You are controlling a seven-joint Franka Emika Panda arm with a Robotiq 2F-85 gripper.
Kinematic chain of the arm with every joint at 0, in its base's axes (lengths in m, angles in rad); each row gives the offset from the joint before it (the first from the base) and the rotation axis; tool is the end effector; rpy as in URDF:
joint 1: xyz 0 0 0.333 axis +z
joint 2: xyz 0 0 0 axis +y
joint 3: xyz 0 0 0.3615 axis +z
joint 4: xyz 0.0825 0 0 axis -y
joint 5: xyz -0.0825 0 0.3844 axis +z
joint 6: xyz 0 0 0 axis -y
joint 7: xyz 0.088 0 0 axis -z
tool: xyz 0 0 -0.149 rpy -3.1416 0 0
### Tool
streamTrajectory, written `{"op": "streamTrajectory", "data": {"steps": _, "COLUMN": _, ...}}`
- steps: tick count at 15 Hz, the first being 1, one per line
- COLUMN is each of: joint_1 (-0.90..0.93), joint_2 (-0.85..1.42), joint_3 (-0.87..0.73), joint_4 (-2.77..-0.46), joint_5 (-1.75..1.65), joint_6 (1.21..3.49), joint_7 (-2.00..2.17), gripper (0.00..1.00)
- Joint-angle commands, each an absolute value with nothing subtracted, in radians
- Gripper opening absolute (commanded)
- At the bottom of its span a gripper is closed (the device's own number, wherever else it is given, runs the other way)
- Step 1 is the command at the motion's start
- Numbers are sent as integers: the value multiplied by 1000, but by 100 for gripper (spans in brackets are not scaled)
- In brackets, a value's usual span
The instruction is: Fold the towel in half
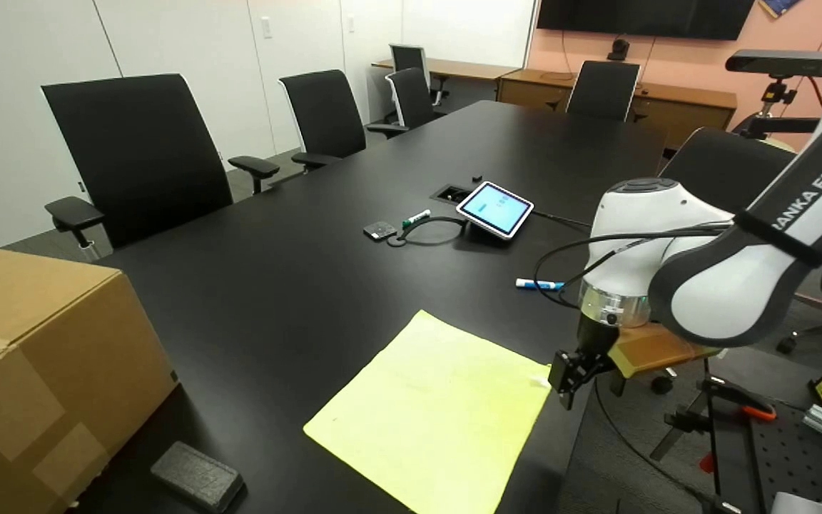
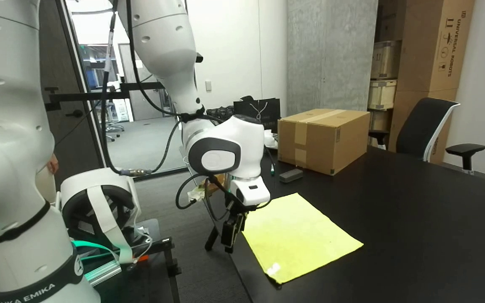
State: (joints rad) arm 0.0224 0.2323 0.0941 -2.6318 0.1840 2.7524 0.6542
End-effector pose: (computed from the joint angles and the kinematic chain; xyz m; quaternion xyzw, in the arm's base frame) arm 0.4161 0.0468 0.1611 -0.9348 0.3483 0.0673 0.0169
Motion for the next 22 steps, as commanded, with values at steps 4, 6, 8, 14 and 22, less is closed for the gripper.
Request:
{"op": "streamTrajectory", "data": {"steps": 4, "joint_1": 46, "joint_2": 365, "joint_3": 52, "joint_4": -2525, "joint_5": 304, "joint_6": 2836, "joint_7": 650, "gripper": 100}}
{"op": "streamTrajectory", "data": {"steps": 6, "joint_1": 51, "joint_2": 400, "joint_3": 25, "joint_4": -2486, "joint_5": 292, "joint_6": 2822, "joint_7": 653, "gripper": 100}}
{"op": "streamTrajectory", "data": {"steps": 8, "joint_1": 61, "joint_2": 435, "joint_3": -16, "joint_4": -2442, "joint_5": 268, "joint_6": 2795, "joint_7": 663, "gripper": 100}}
{"op": "streamTrajectory", "data": {"steps": 14, "joint_1": 85, "joint_2": 542, "joint_3": -100, "joint_4": -2299, "joint_5": 237, "joint_6": 2717, "joint_7": 670, "gripper": 100}}
{"op": "streamTrajectory", "data": {"steps": 22, "joint_1": 58, "joint_2": 655, "joint_3": -98, "joint_4": -2195, "joint_5": 265, "joint_6": 2670, "joint_7": 648, "gripper": 100}}
